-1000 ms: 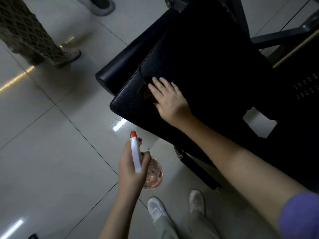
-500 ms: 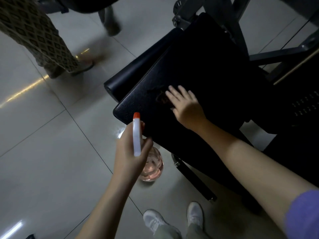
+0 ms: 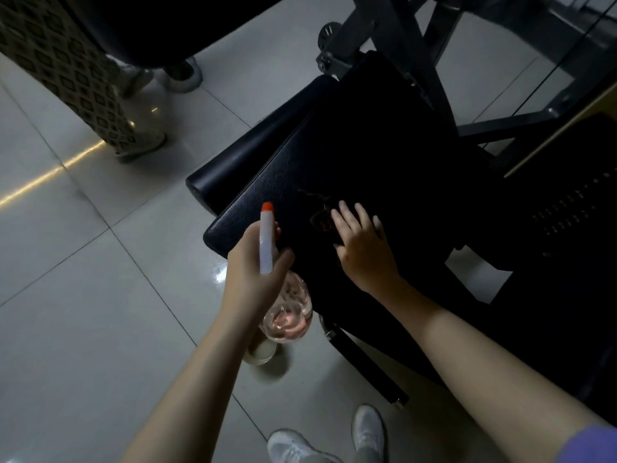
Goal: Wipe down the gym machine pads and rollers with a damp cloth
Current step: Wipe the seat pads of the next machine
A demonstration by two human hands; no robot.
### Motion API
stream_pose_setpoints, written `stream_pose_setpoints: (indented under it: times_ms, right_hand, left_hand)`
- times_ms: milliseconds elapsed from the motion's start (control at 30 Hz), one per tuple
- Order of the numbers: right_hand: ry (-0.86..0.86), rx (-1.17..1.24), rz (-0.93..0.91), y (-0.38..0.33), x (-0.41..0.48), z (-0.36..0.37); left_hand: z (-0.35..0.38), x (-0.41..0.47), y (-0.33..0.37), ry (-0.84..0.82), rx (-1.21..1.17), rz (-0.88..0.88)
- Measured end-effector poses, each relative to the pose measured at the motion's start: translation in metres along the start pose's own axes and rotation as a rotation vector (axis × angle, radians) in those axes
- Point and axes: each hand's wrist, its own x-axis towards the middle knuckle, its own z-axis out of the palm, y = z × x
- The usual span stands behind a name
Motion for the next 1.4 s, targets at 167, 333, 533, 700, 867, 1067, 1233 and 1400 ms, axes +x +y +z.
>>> stream_pose_setpoints:
  times_ms: [167,333,533,700,867,1067,1233,1400]
  right_hand:
    - [0.041,0.06,0.038,-0.004,-0.002,0.003]
    - [0.114,0.089,0.005,0.004,0.0,0.017]
    - [0.145,0.097,-0.107,0.031,0.02,0.011]
    - [0.195,0.348,0.396,0.018,0.08,-0.021]
    - [0.163,0.068,-0.154,0.013,0.055,-0.008]
    - [0.034,-0.1,-0.387,0.076,0.035,-0.01]
    - [0.103,0.148,0.08,0.06,0.071,-0.027]
    - [0.167,0.236,0.06,0.008,0.09,-0.026]
  left_hand:
    - [0.005,0.013,0.006,-0.149,0.074,0.067]
    - [0.01,0.031,0.01,-0.308,0.141,0.075]
    - [0.014,0.042,0.003,-0.259,-0.026,-0.005]
    - [0.024,0.04,0.004,-0.118,-0.001,-0.007]
    - [0.03,0.039,0.003,-0.015,0.028,-0.016]
    - [0.037,0.045,0.003,0.021,0.075,-0.045]
    - [0.04,0.05,0.001,0.044,0.1,-0.02]
    - [0.045,0.054,-0.002,0.061,0.114,-0.008]
